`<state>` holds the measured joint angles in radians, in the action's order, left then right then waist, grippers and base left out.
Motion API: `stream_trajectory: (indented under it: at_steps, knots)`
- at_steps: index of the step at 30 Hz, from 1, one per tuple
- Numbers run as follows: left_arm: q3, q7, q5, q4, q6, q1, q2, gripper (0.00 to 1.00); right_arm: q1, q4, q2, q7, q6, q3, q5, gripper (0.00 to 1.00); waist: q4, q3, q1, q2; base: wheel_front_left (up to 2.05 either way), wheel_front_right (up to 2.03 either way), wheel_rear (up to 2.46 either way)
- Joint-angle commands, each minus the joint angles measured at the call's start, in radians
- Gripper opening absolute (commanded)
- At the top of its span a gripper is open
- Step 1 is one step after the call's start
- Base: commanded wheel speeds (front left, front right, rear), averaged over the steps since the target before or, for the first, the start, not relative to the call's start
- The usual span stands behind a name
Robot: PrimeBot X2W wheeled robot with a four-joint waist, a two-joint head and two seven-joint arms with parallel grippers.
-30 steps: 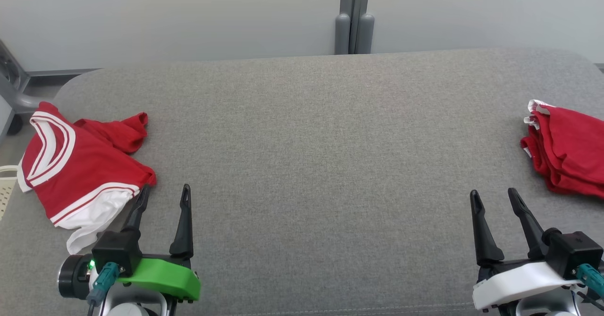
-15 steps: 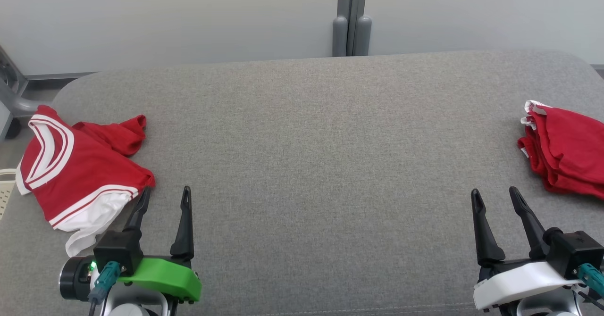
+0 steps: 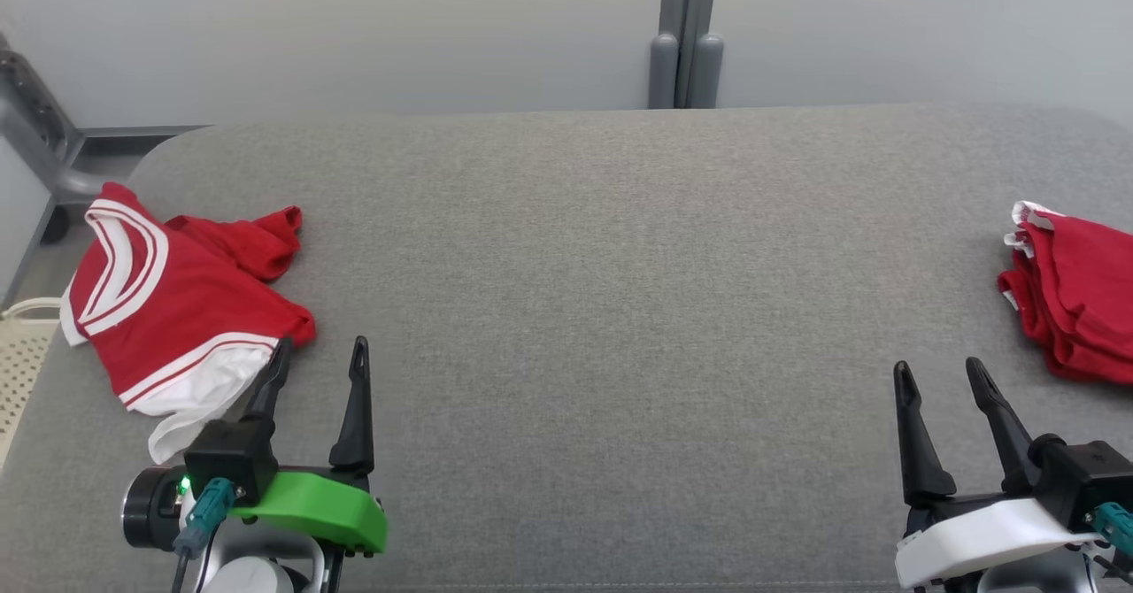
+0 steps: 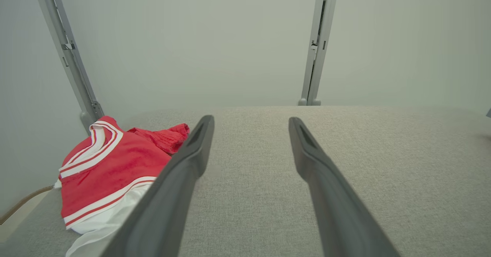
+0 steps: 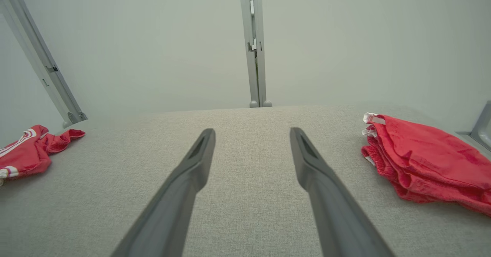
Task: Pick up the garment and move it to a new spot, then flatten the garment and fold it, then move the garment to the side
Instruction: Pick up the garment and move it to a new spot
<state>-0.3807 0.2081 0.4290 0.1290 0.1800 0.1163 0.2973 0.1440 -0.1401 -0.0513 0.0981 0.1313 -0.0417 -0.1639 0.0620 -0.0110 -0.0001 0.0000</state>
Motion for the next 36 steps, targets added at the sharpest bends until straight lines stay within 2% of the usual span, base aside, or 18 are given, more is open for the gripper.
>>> stream_trajectory:
  at_steps: [1,2,13,18,24,36]
  knots:
    - [0.005,0.008,0.000,-0.001,0.006,0.013,-0.002,1.00,0.015,-0.013,0.000,-0.003,-0.001,0.013,-0.001,1.00,0.066,-0.001,0.0001,0.0000,0.00,0.00,0.00]
    - [0.005,0.008,0.000,-0.001,0.006,0.013,-0.002,1.00,0.015,-0.013,0.000,-0.003,-0.001,0.013,-0.001,1.00,0.066,-0.001,0.0001,0.0000,0.00,0.00,0.00]
    - [0.030,0.031,0.028,0.001,0.010,0.017,-0.014,1.00,0.006,-0.024,-0.001,-0.012,-0.001,0.028,-0.008,1.00,0.341,-0.004,0.0001,0.0000,0.00,0.00,0.00]
    - [0.048,0.039,0.032,0.014,0.017,0.009,-0.008,1.00,0.011,-0.015,-0.001,-0.013,-0.001,0.043,-0.022,1.00,0.437,-0.015,0.0001,0.0000,0.00,0.00,0.00]
    - [0.094,0.050,0.038,-0.011,0.035,-0.023,-0.006,1.00,-0.034,0.005,-0.001,-0.023,-0.001,0.098,-0.020,1.00,0.463,0.012,0.0001,0.0000,0.00,0.00,0.00]
    - [0.110,0.055,0.012,-0.022,0.040,-0.037,-0.012,1.00,-0.068,0.032,-0.002,-0.020,-0.001,0.120,-0.009,1.00,0.468,0.029,0.0001,0.0000,0.00,0.00,0.00]
